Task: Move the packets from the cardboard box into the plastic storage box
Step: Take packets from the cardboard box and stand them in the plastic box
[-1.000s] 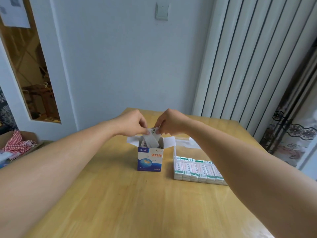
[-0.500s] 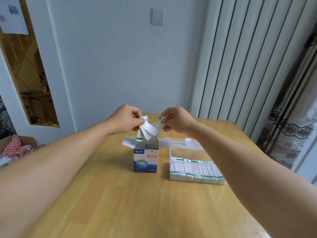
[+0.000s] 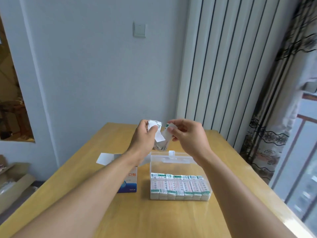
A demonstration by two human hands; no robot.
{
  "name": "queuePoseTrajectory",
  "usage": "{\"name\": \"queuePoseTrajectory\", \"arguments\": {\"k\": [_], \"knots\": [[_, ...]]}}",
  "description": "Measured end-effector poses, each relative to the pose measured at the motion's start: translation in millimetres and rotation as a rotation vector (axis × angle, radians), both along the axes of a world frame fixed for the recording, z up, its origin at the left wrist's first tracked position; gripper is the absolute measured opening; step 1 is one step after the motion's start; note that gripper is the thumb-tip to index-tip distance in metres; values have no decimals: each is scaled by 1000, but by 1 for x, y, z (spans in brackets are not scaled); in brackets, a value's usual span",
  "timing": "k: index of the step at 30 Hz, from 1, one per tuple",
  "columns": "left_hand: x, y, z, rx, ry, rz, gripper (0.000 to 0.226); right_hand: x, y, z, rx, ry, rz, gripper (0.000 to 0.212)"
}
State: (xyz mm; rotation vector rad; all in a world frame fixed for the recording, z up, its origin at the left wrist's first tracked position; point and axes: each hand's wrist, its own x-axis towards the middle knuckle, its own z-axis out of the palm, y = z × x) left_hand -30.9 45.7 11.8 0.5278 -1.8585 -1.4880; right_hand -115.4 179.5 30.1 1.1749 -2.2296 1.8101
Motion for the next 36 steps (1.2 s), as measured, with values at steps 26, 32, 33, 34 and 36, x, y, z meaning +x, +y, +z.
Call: {"name": "queuePoseTrajectory", "arguments": {"k": [26, 32, 33, 34, 36], "knots": [[-22, 58, -19, 680, -152, -427, 45, -42, 32, -20, 300, 247, -173, 21], [-21, 54, -21, 745, -102, -317, 33, -43, 39, -11, 43, 208, -176, 10], [-21, 53, -21, 753, -93, -307, 31, -41, 39, -9, -46, 244, -180, 8], [-21, 53, -21, 756, -87, -301, 30, -38, 38, -8, -104, 294, -183, 7], [-21, 55, -20, 753, -75, -290, 29, -34, 38, -7, -47, 386, -142, 9]]}}
